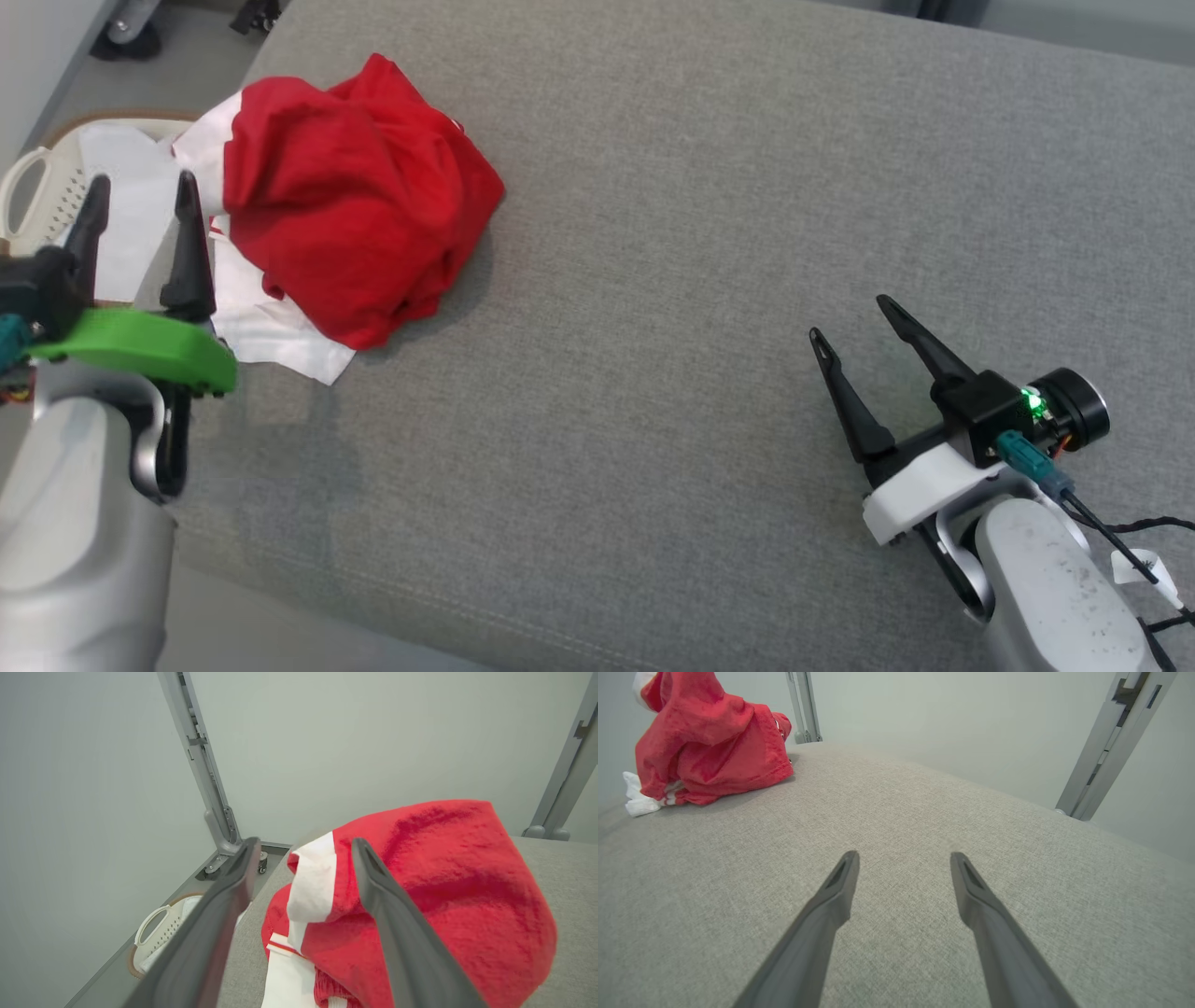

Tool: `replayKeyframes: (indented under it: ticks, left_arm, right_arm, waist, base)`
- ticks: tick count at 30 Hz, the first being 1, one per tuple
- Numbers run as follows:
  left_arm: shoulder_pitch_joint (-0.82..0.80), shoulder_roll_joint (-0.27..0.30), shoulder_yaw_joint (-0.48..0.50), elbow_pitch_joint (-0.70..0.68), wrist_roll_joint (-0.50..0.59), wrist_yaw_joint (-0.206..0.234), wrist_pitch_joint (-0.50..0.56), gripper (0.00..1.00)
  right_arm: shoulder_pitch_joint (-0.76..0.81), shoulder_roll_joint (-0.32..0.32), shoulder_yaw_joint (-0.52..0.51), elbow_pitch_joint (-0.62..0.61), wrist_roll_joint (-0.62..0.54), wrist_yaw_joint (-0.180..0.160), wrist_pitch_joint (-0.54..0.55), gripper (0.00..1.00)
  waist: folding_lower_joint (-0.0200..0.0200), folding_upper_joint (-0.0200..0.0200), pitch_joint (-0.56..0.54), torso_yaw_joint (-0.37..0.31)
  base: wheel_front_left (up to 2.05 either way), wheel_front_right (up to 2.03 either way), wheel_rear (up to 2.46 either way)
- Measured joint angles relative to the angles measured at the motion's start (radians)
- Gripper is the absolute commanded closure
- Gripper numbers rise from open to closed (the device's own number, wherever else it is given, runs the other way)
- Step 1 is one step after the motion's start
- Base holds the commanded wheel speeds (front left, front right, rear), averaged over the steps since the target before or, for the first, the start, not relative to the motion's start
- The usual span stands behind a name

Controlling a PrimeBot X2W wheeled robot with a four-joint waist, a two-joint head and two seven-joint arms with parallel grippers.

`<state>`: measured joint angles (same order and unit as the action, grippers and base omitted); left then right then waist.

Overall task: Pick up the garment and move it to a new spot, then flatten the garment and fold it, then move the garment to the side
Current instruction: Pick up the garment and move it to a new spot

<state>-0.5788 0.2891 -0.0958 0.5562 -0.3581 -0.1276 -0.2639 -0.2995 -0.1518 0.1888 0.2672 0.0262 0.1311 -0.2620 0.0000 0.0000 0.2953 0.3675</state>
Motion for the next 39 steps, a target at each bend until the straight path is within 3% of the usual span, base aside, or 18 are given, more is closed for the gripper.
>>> replayKeyframes:
  ticks: [9, 20, 26, 27, 28, 29, 39]
  left_arm:
    - [-0.224, 0.107, -0.198, 0.211, -0.219, -0.002, 0.096, 0.0]
    - [-0.289, 0.143, -0.329, 0.336, -0.458, -0.002, 0.308, 0.0]
    - [-0.297, 0.157, -0.403, 0.359, -0.522, -0.002, 0.417, 0.0]
    - [-0.303, 0.161, -0.412, 0.358, -0.53, -0.002, 0.424, 0.09]
    - [-0.308, 0.165, -0.424, 0.356, -0.536, -0.002, 0.427, 0.81]
    - [-0.313, 0.167, -0.432, 0.354, -0.541, -0.002, 0.422, 1.0]
    - [-0.355, 0.197, -0.504, 0.341, -0.557, -0.002, 0.278, 1.0]
  right_arm:
    - [-0.039, -0.011, 0.017, -0.008, -0.005, 0.0, 0.0, 0.0]
    - [-0.059, -0.015, 0.025, -0.015, -0.009, 0.0, 0.0, 0.0]
    - [-0.066, -0.015, 0.025, -0.024, -0.01, 0.0, 0.0, 0.0]
    - [-0.067, -0.015, 0.025, -0.025, -0.01, 0.0, -0.001, 0.0]
    - [-0.067, -0.014, 0.025, -0.026, -0.01, 0.0, -0.002, 0.0]
    - [-0.068, -0.013, 0.025, -0.026, -0.01, 0.0, -0.002, 0.0]
    - [-0.066, -0.004, 0.009, -0.016, -0.01, 0.0, -0.002, 0.0]
  waist:
    - [0.0, 0.0, 0.081, -0.049]
    - [0.0, 0.0, 0.14, -0.098]
    - [0.0, 0.0, 0.161, -0.116]
    - [0.0, 0.0, 0.164, -0.118]
    - [0.0, 0.0, 0.167, -0.121]
    - [0.0, 0.0, 0.169, -0.123]
    - [0.0, 0.0, 0.152, -0.133]
  base:
    - [0.0, 0.0, 0.0]
    - [0.0, 0.0, 0.0]
    - [0.0, 0.0, 0.0]
    - [0.0, 0.0, 0.0]
    - [0.0, 0.0, 0.0]
    - [0.0, 0.0, 0.0]
    - [0.0, 0.0, 0.0]
